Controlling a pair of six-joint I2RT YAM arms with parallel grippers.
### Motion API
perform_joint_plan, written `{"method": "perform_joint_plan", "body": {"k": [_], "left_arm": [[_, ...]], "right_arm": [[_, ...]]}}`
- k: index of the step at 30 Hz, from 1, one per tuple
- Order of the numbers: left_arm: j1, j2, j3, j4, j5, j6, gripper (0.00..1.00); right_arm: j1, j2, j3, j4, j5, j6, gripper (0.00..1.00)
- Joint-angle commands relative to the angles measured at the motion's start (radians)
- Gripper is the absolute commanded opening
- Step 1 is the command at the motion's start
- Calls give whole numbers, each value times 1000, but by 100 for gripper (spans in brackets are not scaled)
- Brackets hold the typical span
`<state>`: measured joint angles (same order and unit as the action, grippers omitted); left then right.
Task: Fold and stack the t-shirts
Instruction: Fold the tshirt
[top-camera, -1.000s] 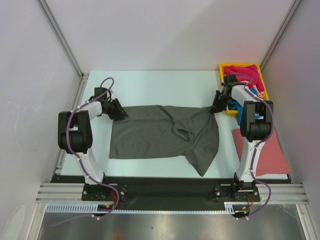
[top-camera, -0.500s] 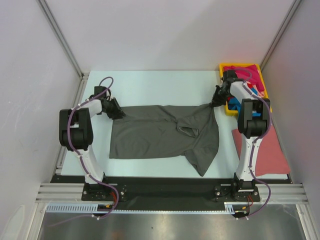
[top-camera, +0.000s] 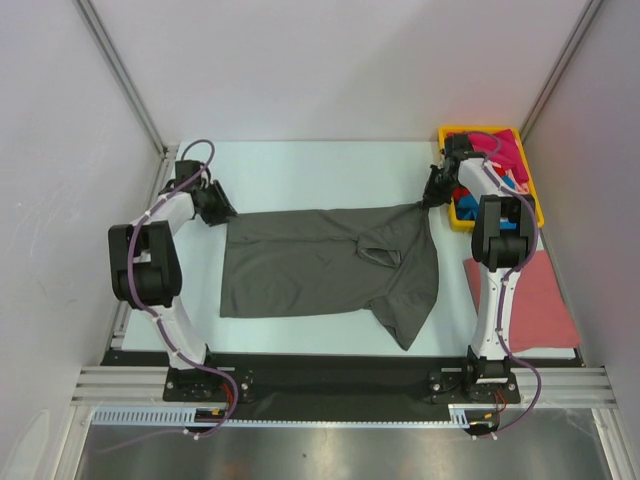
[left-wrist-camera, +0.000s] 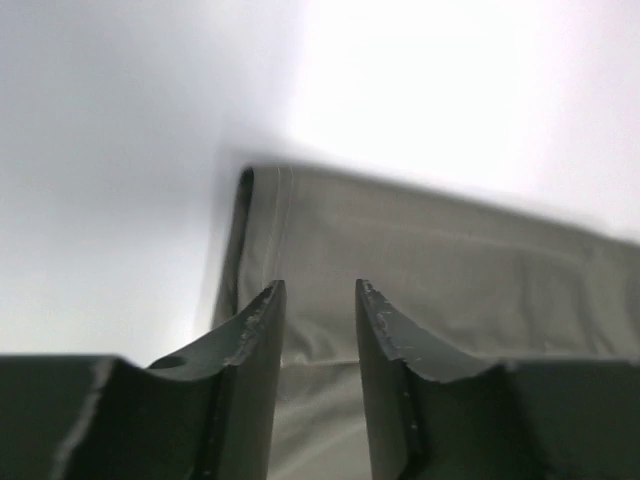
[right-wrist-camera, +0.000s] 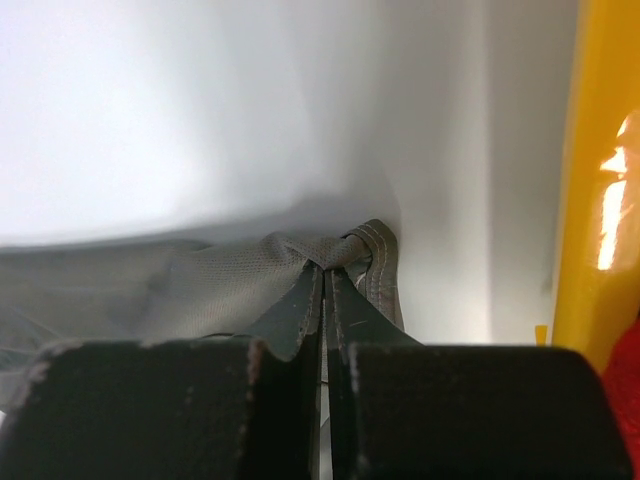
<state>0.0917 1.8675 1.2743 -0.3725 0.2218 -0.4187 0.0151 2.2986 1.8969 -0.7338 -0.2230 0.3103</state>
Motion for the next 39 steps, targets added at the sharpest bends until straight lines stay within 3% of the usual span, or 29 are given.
{"method": "perform_joint_plan", "body": {"k": [1, 13, 24, 31, 39], "left_arm": [[20, 18, 77, 0, -25, 14, 38], [20, 174, 235, -80, -47, 49, 36], [20, 177, 212, -74, -82, 63, 39], [20, 185, 201, -65, -47, 64, 32], [19, 189, 174, -46, -32, 63, 36]], "right_arm": [[-6, 15, 47, -10, -9, -22, 0], [-7, 15, 45, -10, -30, -23, 0], [-7, 28, 54, -13, -44, -13, 0], [-7, 31, 56, -13, -44, -10, 0], [-7, 38, 60, -10, -47, -5, 0]]}}
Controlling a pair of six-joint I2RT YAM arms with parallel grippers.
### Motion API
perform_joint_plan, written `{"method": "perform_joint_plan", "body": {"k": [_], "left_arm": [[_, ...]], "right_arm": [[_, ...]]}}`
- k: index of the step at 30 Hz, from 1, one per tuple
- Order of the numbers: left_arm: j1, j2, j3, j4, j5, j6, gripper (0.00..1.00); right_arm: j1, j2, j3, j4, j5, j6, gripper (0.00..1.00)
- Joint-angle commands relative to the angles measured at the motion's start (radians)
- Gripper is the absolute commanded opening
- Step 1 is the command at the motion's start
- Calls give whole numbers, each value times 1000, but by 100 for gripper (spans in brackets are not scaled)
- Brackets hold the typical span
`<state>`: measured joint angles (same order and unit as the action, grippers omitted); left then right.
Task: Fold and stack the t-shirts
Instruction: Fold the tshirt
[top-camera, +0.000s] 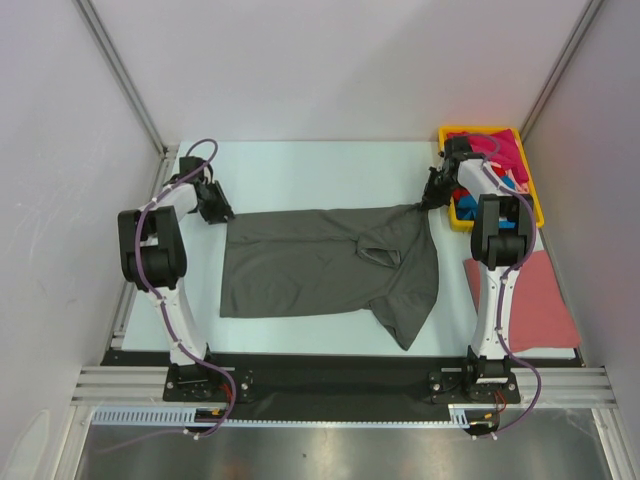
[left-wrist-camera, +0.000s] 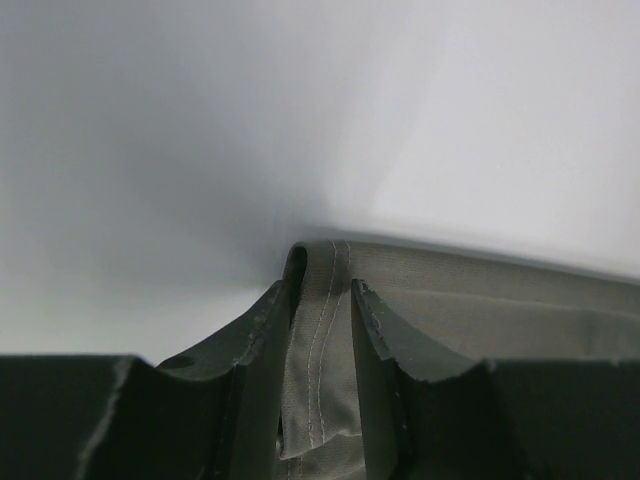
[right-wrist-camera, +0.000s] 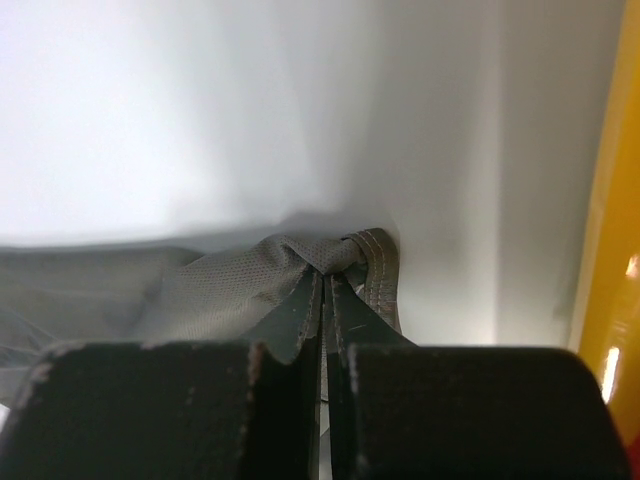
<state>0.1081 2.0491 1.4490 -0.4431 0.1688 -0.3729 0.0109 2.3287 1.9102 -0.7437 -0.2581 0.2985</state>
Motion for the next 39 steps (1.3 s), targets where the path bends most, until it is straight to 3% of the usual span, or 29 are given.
{"method": "perform_joint_plan", "body": {"k": [1, 5, 6, 11, 29, 31, 34, 35, 39], "left_arm": [[2, 16, 4, 23, 21, 17, 36], [4, 29, 24, 29, 34, 11, 31], [2, 34, 27, 29, 31, 12, 20], [10, 37, 56, 9, -11, 28, 0], [27, 111, 155, 72, 14, 72, 0], [27, 114, 160, 73, 15, 66, 5], [27, 94, 159, 64, -14, 39, 32], [27, 88, 157, 60, -20, 37, 44], [25, 23, 128, 47, -19, 34, 52]], "right_arm": [[-3, 8, 47, -2, -12, 7, 0], [-3, 14, 56, -3, -15, 11, 0], [-5, 20, 61, -6, -15, 11, 0], [-3, 27, 78, 3, 5, 11, 0], [-37, 156, 256, 43, 51, -29, 0], [-37, 173, 274, 38, 30, -22, 0], [-35, 198, 320, 11, 34, 5, 0], [-35, 202, 354, -6, 42, 11, 5], [-34, 207, 420, -98, 56, 28, 21]]}}
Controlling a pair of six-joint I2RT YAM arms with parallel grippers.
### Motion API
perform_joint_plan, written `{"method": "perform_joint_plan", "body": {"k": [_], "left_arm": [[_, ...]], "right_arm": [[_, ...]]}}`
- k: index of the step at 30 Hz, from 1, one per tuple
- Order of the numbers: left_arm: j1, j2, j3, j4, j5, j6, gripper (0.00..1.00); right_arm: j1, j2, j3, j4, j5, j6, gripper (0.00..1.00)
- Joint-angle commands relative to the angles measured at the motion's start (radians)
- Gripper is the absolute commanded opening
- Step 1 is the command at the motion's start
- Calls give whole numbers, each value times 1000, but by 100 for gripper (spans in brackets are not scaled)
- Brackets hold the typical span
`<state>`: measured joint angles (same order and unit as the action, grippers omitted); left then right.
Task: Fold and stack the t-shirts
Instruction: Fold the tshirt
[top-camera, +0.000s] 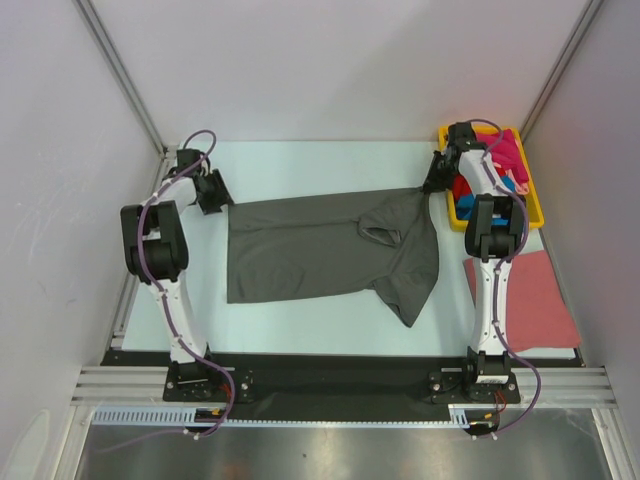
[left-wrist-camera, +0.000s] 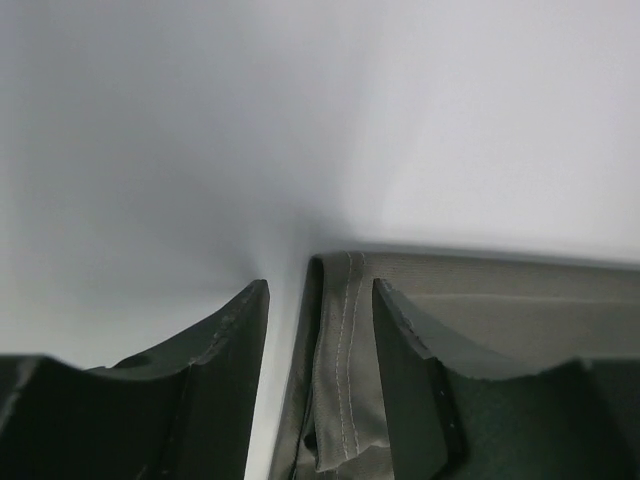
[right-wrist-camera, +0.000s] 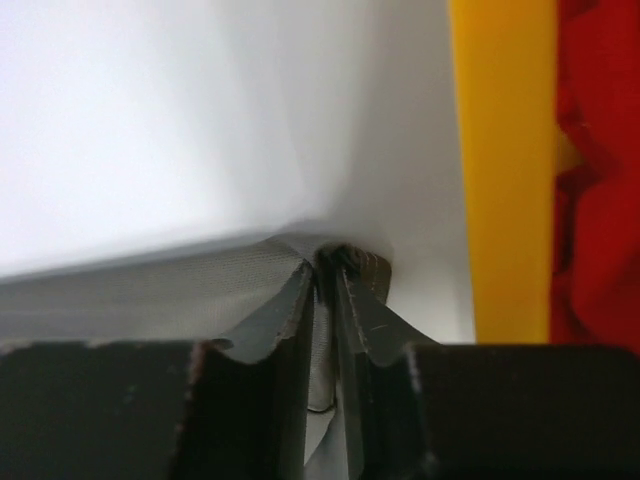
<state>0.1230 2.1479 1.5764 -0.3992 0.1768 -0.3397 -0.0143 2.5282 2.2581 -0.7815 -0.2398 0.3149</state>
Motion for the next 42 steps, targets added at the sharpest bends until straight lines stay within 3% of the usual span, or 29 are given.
{"method": "perform_joint_plan", "body": {"k": [1, 11, 14, 16, 19, 20, 24, 26, 42], "left_arm": [[10, -91, -10, 0, -22, -1, 52], [-48, -270, -228, 16, 68, -36, 50], [-78, -287, -237, 2, 78, -38, 49], [-107, -299, -234, 0, 93, -33, 47], [-186, -313, -208, -19, 115, -19, 47], [-200, -312, -201, -23, 122, -27, 47], [-247, -319, -246, 36, 220, -93, 46], [-256, -330, -269, 37, 239, -108, 46], [-287, -379, -320, 17, 260, -67, 46]], "right_arm": [[-7, -11, 70, -87, 39, 19, 22], [50, -247, -138, -160, 51, -16, 29], [62, -281, -177, -165, 115, -40, 40], [62, -290, -169, -202, 126, -68, 41], [71, -359, -299, -100, -48, -57, 37], [74, -367, -340, -63, -191, -31, 33], [93, -345, -463, 110, -355, 96, 15], [91, -342, -521, 178, -422, 167, 1], [65, -304, -631, 215, -435, 106, 0]]}}
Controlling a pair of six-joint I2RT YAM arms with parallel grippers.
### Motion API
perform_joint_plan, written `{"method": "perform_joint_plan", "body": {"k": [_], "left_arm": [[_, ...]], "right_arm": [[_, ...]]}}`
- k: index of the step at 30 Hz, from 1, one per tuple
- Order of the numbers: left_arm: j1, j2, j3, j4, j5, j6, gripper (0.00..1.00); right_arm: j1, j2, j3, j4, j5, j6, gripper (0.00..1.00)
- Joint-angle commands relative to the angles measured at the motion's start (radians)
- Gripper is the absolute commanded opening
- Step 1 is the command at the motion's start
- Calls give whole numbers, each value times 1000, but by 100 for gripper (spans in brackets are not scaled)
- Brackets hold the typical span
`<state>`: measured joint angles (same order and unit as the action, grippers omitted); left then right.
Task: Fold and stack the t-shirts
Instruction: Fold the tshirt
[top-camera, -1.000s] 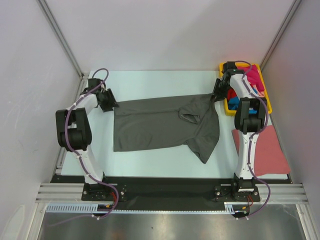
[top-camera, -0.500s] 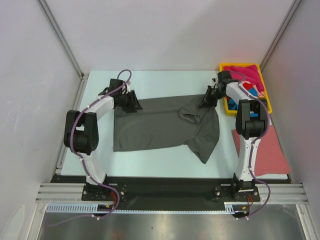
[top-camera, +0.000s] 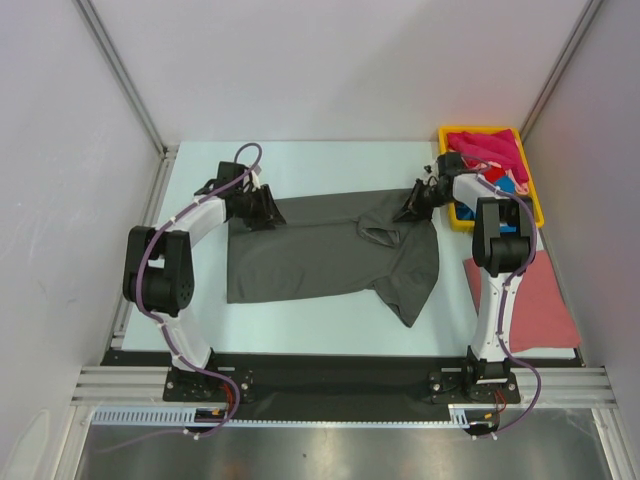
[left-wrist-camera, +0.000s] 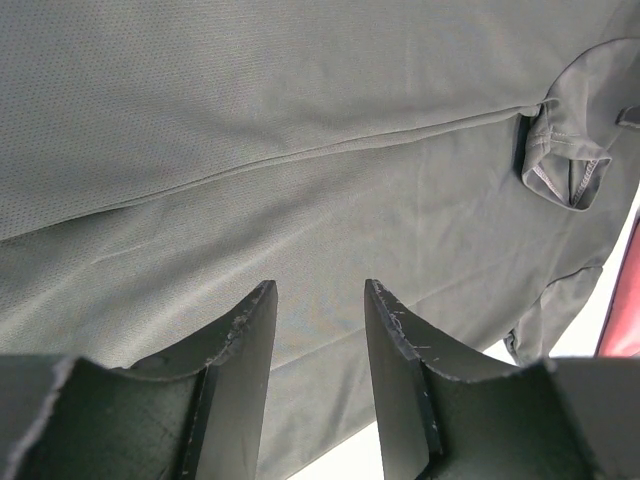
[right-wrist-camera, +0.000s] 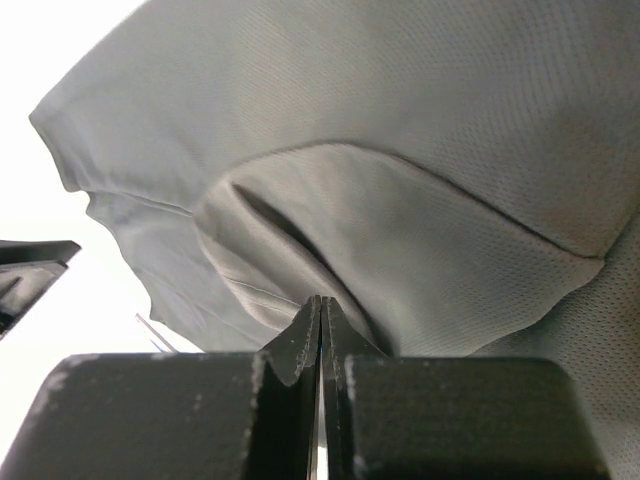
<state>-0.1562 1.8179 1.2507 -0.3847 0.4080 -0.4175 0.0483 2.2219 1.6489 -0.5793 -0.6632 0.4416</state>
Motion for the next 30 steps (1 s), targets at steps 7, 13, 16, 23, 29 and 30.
{"method": "perform_joint_plan", "body": {"k": [7, 13, 16, 23, 29, 30], "left_arm": [[-8, -48, 16, -5, 26, 16, 46], [-8, -49, 29, -13, 15, 19, 46], [-8, -51, 26, -13, 12, 20, 46], [-8, -54, 23, -8, 9, 17, 47], [-9, -48, 19, -2, 12, 11, 47], [-9, -48, 21, -3, 12, 11, 47]], "right_arm": [[-1, -19, -77, 13, -12, -47, 0], [38, -65, -121, 12, -35, -50, 0], [54, -100, -173, 33, -64, -27, 0], [78, -174, -253, 71, -53, 5, 0], [94, -174, -265, 68, -58, -1, 0], [96, -173, -262, 68, -52, -1, 0]]}}
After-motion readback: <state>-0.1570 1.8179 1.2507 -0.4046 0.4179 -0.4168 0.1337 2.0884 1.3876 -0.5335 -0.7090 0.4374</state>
